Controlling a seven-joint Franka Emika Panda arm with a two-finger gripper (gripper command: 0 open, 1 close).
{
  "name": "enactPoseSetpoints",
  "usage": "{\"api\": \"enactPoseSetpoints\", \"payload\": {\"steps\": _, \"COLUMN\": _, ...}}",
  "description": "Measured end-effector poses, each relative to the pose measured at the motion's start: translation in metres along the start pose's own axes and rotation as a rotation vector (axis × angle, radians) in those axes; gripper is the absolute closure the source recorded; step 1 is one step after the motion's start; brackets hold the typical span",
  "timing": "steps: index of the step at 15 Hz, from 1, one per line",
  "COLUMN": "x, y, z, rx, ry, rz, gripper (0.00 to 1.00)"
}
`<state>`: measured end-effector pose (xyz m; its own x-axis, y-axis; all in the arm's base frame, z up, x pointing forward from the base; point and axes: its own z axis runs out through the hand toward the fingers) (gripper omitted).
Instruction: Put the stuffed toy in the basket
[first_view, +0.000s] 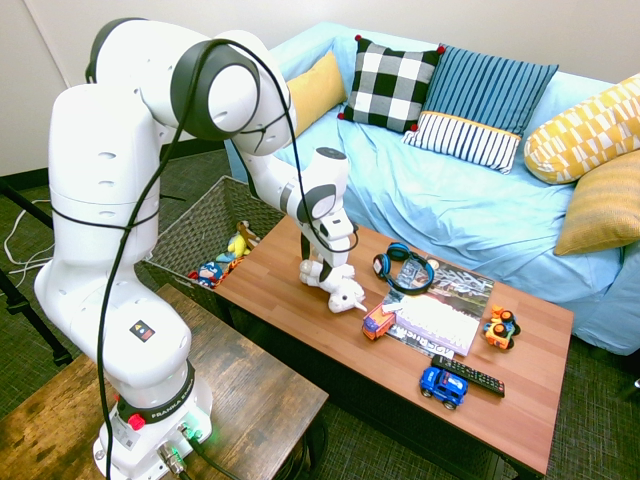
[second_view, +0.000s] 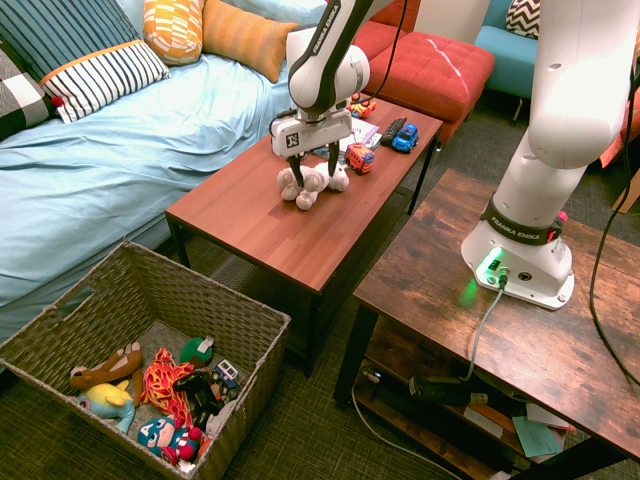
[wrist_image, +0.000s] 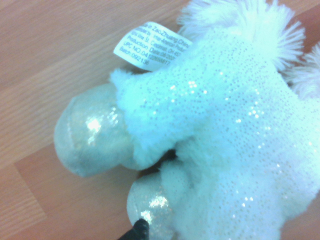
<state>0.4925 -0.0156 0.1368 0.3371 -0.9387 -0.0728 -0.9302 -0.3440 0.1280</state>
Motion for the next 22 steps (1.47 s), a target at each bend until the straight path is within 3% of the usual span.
{"api": "enactPoseSetpoints", "payload": {"steps": 1, "x": 0.001, "y": -0.003, "z": 0.007, "rx": 0.000, "ry": 0.001, "rz": 0.004, "gripper": 0.00}}
{"api": "enactPoseSetpoints", "payload": {"steps": 2, "x": 0.003, "y": -0.007, "z": 0.012, "rx": -0.001, "ry": 0.000, "rz": 0.007, "gripper": 1.00}}
{"api": "enactPoseSetpoints", "payload": {"steps": 22, "x": -0.005, "y": -0.023, "z": 0.029, "rx": 0.028, "ry": -0.025, "rz": -0.048, "gripper": 1.00}}
